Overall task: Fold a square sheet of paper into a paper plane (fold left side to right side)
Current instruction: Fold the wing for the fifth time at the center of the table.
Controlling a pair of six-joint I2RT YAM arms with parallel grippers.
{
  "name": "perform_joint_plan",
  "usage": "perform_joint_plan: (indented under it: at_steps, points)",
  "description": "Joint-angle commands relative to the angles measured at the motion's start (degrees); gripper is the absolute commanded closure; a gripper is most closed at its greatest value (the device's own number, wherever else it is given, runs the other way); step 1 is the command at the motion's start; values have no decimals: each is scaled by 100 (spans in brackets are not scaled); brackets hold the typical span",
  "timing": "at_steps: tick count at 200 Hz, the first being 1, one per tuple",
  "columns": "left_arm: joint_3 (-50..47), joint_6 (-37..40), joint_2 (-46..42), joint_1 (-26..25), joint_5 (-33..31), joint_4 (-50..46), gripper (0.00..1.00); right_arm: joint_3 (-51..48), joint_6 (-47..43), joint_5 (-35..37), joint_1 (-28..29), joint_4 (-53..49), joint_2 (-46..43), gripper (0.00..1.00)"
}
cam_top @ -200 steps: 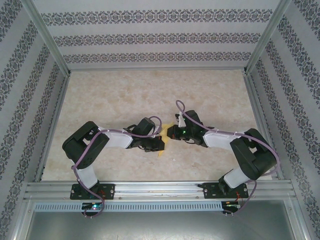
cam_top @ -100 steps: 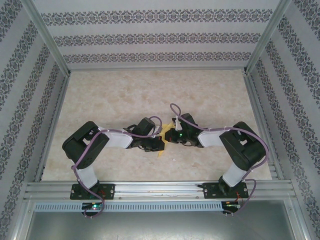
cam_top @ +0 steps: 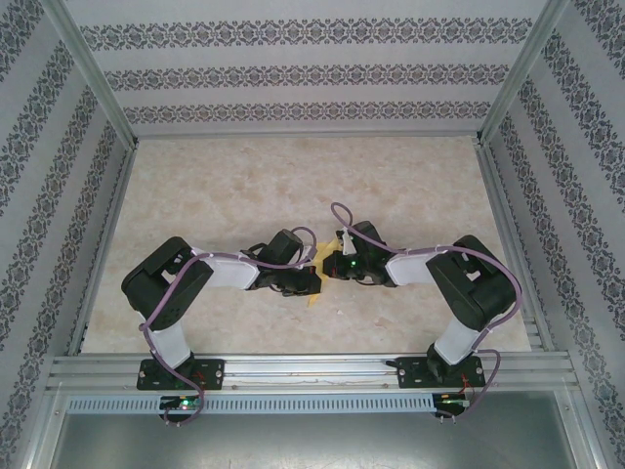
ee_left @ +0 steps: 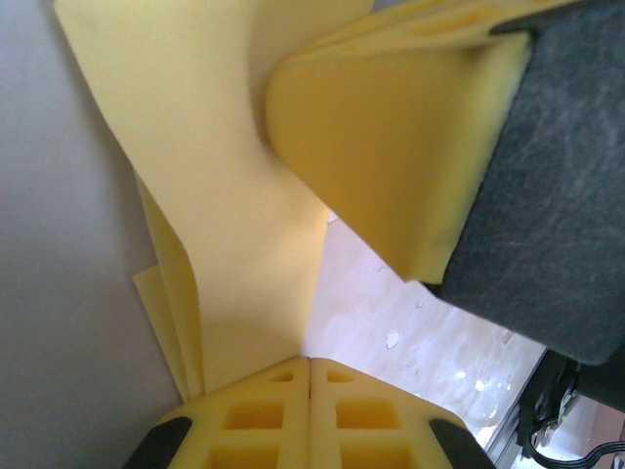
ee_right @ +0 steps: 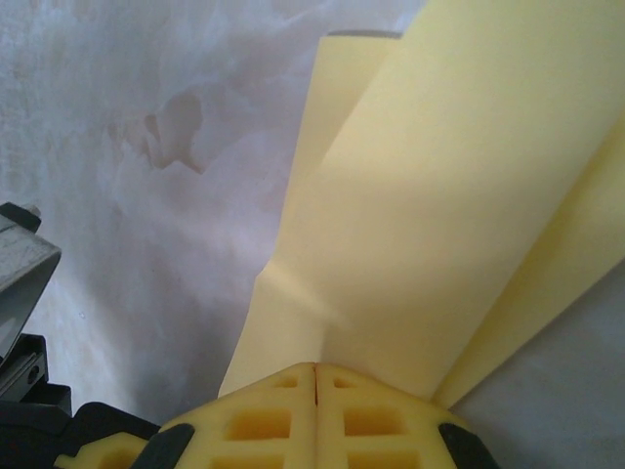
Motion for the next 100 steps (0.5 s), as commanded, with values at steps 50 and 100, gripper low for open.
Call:
perform_joint_plan:
  at_steps: [50,100]
  points:
    - [-252,168,156,110,-419,-795,97,337,-449,423,-495,-417,262,100]
    - [-272,158,150,120,-400,-771,97,513,-625,449,-763,-566,355,100]
